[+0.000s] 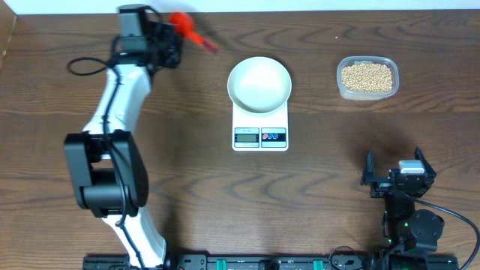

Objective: Scoop item into bowl and weigh 50g on scale
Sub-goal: 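Lift the red scoop with the left gripper toward the bowl, then move the right gripper toward the scoop handle held by the left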

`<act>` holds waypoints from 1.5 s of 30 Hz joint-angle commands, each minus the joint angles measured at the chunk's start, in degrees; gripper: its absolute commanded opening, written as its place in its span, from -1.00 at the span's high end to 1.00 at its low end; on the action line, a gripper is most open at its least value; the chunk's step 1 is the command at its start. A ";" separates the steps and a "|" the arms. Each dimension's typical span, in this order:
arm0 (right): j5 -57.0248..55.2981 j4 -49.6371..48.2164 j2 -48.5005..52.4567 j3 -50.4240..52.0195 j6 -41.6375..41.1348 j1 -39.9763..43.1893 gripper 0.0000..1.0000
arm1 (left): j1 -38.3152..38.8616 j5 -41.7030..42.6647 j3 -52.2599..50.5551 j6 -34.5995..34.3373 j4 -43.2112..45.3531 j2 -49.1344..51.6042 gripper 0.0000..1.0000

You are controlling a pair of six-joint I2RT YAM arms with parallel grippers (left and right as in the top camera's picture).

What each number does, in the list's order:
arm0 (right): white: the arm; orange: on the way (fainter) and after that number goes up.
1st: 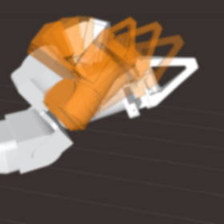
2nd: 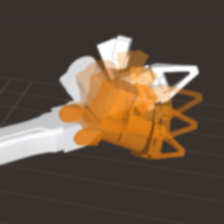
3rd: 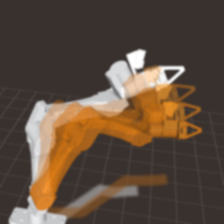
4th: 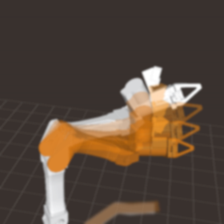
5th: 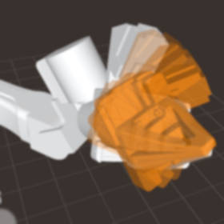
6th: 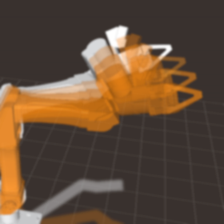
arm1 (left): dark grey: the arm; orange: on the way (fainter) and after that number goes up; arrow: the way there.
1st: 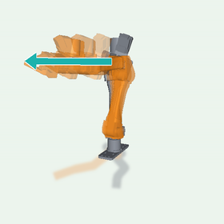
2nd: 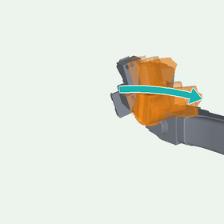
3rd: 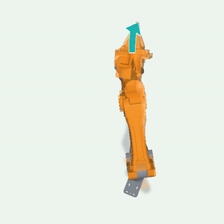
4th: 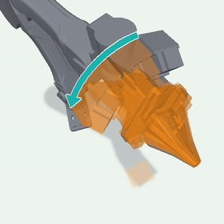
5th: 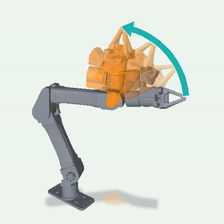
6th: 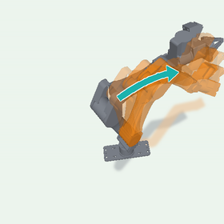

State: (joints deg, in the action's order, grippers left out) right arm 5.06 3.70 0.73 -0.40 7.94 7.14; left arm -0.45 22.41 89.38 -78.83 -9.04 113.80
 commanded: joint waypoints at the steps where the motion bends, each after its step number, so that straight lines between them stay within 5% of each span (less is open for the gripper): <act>1: -0.44 0.22 -0.20 0.09 -0.61 -0.48 -0.99 | 4.15 -3.04 0.00 -4.00 2.19 -1.70 0.86; 19: 0.90 -2.43 -0.20 0.09 -0.66 -0.48 -0.99 | 12.13 -11.58 0.00 -17.16 5.14 -1.73 0.85; 31: 12.33 -11.26 2.21 -1.66 -6.23 -0.46 -0.98 | 12.44 -11.58 0.00 -12.07 7.02 -1.73 0.86; 37: 16.31 -11.21 13.33 -10.45 -6.21 -0.48 -0.99 | 12.44 -12.68 0.00 -10.80 6.95 -1.73 0.86; 45: 27.76 -11.69 40.26 -28.39 -6.23 -0.48 -0.99 | 12.44 -12.66 0.00 -9.86 6.93 -1.73 0.86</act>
State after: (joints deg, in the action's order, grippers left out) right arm 25.02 -7.70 32.23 -22.50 2.66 7.16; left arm 12.01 10.52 89.38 -90.96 -2.31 113.78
